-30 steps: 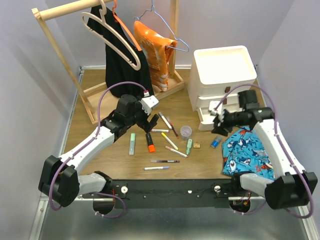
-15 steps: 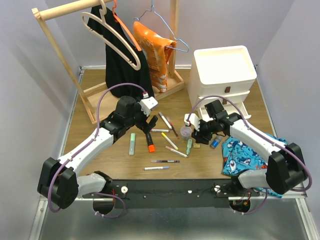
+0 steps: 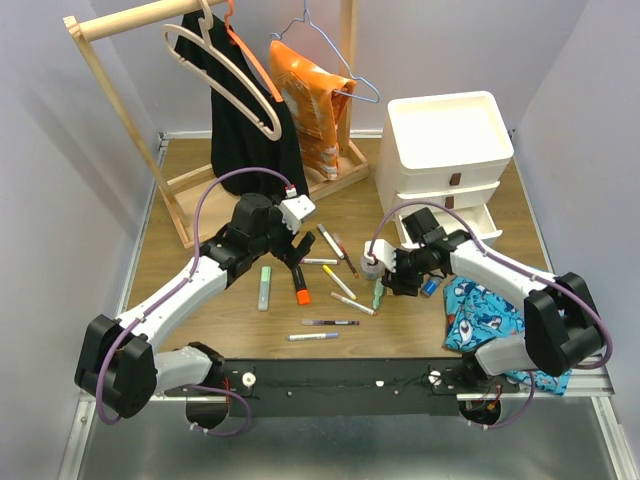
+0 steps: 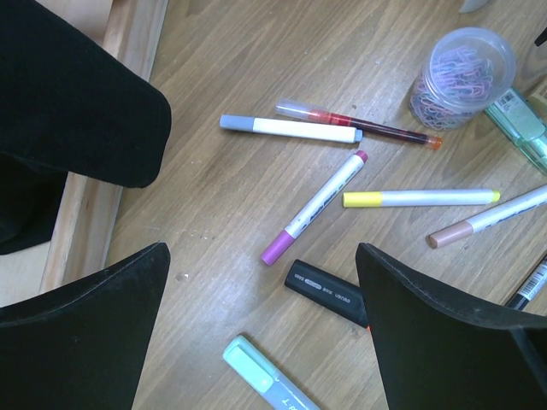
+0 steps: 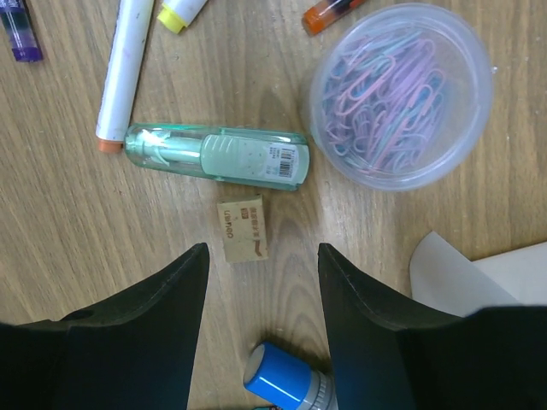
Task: Sort the stationery into containers
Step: Pick up the stationery from the center of the board.
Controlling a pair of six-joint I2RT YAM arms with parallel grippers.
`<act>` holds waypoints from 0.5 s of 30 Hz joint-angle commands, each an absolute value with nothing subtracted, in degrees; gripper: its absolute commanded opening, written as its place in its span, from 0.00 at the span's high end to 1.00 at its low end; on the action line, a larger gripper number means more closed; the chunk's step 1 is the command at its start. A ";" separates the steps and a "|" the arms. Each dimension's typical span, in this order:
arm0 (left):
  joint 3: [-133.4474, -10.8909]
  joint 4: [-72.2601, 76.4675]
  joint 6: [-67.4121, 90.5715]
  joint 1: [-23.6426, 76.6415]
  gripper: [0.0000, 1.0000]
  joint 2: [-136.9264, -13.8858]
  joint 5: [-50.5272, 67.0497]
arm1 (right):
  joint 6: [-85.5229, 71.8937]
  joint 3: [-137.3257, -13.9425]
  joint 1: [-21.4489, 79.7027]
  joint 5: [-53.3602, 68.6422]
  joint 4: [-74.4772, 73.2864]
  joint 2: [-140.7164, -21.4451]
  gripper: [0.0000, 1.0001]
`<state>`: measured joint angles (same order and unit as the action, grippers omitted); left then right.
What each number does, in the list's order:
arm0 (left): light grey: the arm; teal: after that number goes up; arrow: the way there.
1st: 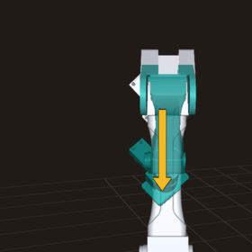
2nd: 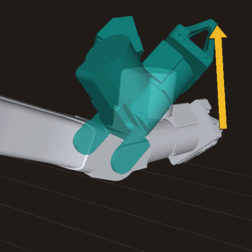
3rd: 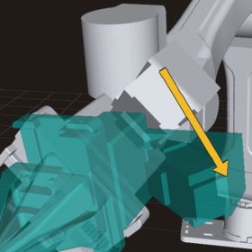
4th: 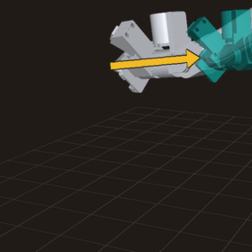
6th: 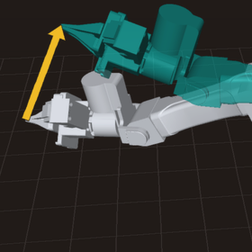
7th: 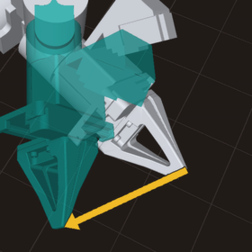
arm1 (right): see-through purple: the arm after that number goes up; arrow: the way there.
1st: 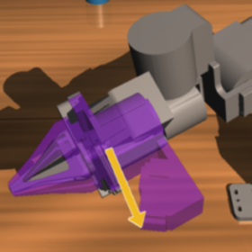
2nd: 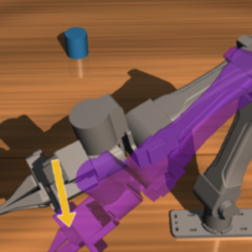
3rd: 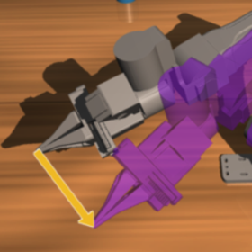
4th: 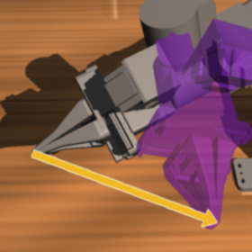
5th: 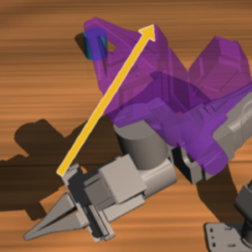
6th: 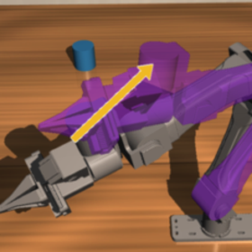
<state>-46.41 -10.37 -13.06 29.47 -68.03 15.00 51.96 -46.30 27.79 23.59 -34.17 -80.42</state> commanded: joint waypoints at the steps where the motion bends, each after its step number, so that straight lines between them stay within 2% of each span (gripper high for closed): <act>1: -45.70 -9.41 -13.45 29.27 0.01 -67.24 13.97 | 53.00 -44.91 29.00 23.64 -33.93 -81.73 0.38; 9: -45.97 -9.41 -13.54 29.18 0.01 -67.76 13.45 | 53.52 -44.47 30.06 23.29 -32.26 -83.85 0.39; 15: -46.05 -9.41 -13.45 29.00 0.01 -68.03 13.18 | 53.70 -43.33 30.76 22.85 -30.94 -84.37 0.47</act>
<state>-46.26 -10.35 -13.08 29.30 -68.05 14.35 52.64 -44.75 29.91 23.51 -32.64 -83.70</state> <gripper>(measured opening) 0.988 0.570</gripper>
